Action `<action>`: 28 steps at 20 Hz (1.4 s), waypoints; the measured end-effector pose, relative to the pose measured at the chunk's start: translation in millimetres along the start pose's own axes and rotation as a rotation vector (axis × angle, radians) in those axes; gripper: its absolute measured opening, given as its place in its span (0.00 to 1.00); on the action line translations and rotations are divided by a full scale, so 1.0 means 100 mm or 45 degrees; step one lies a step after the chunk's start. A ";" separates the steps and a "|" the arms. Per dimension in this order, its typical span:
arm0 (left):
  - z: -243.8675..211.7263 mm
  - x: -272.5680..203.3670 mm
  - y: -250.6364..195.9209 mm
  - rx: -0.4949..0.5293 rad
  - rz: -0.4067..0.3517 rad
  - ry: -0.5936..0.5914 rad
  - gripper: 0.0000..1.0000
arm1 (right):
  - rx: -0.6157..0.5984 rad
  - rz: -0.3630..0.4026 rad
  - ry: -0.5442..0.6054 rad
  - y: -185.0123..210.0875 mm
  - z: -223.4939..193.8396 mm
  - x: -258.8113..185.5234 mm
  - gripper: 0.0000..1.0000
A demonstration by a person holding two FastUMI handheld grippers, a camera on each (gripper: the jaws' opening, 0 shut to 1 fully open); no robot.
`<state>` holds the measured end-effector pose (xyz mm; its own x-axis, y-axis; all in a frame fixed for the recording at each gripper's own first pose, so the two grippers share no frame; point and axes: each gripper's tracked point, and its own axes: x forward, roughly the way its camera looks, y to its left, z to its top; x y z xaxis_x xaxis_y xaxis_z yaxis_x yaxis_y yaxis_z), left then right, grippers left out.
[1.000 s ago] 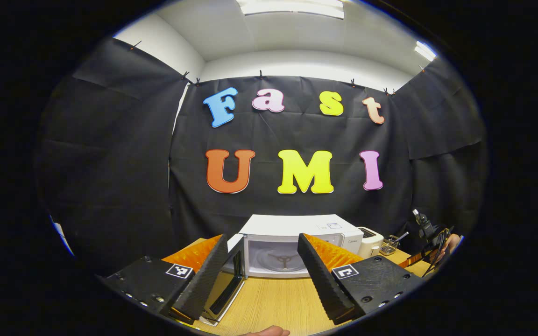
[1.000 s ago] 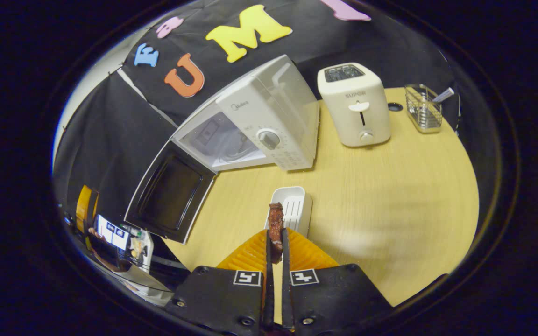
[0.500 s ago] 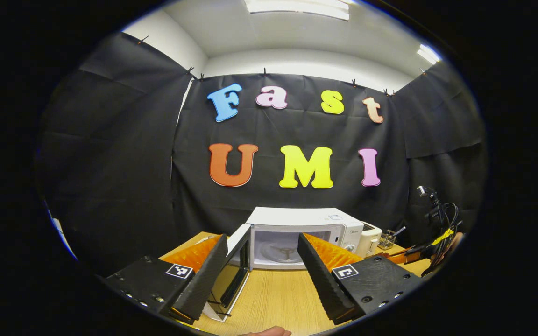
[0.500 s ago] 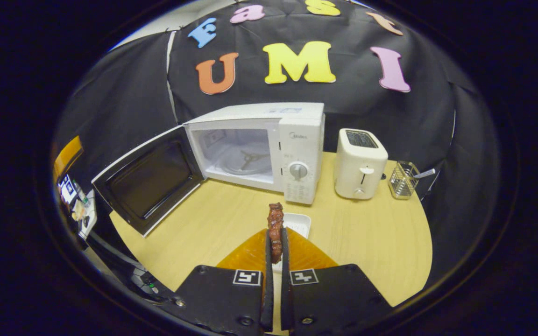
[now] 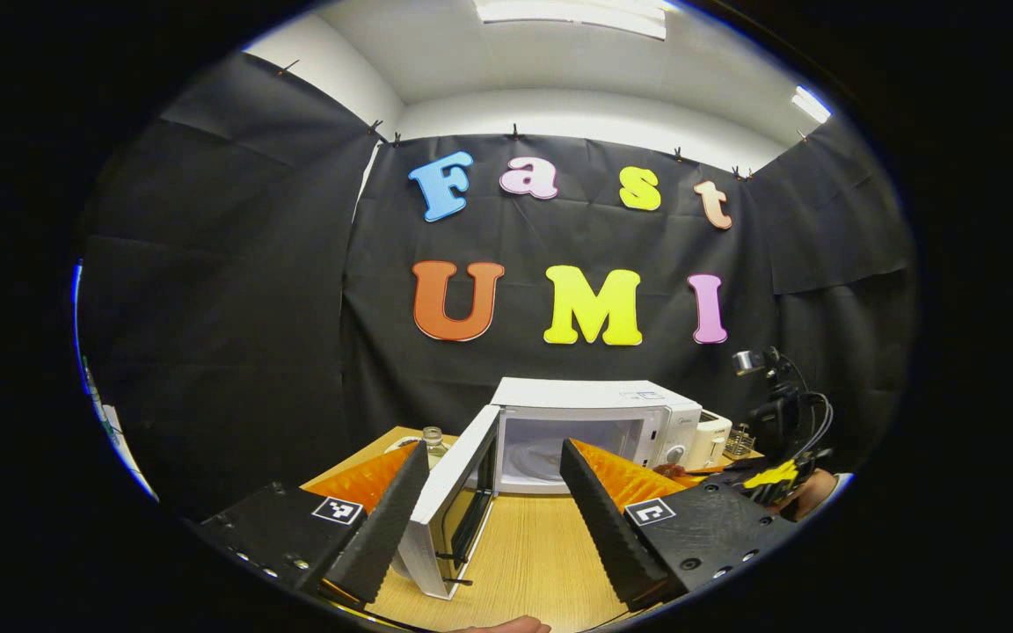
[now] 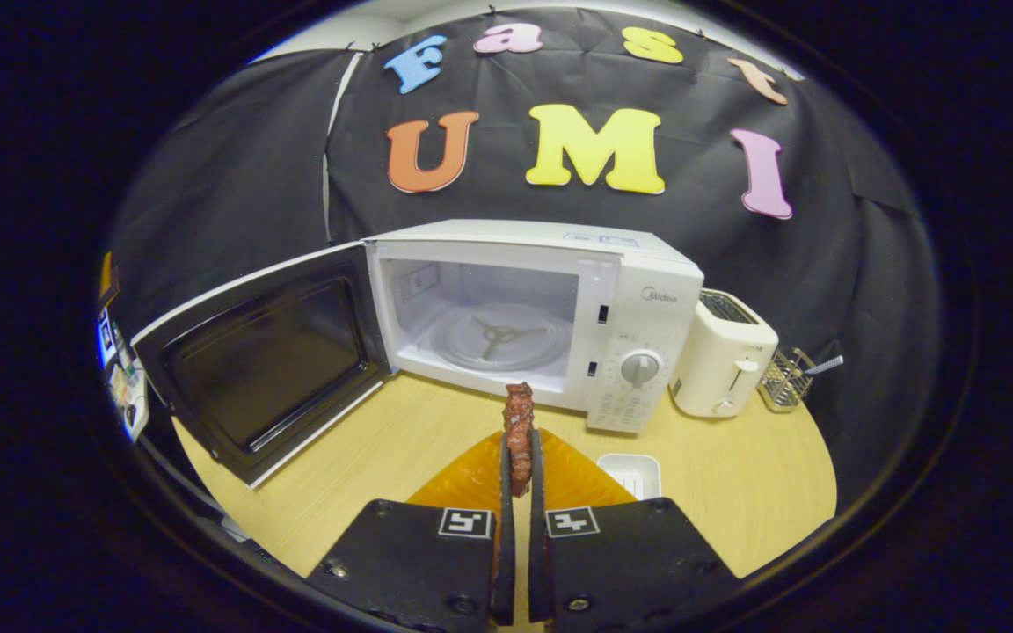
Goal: Open the microwave oven with the left hand, put the food in, and close the microwave oven.
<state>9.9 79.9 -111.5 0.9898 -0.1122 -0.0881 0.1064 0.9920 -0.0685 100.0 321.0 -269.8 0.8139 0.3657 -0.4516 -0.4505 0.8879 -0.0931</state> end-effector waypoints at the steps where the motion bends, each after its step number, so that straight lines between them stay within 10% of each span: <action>1: -0.02 0.00 0.05 -0.007 0.016 -0.005 0.93 | -0.015 -0.021 -0.008 0.07 0.02 0.11 0.10; 20: -0.29 0.06 0.66 0.053 0.157 -0.028 0.93 | 0.140 -0.171 -0.201 0.79 0.83 1.91 0.10; 28: -0.46 0.20 0.67 0.067 0.176 0.047 0.92 | 0.595 -0.034 -0.180 0.73 0.90 2.26 0.11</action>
<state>32.7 141.4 -163.7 0.9913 0.0243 -0.1296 -0.0247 0.9997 -0.0013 284.3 493.1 -298.7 0.8794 0.3463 -0.3267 -0.2418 0.9160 0.3201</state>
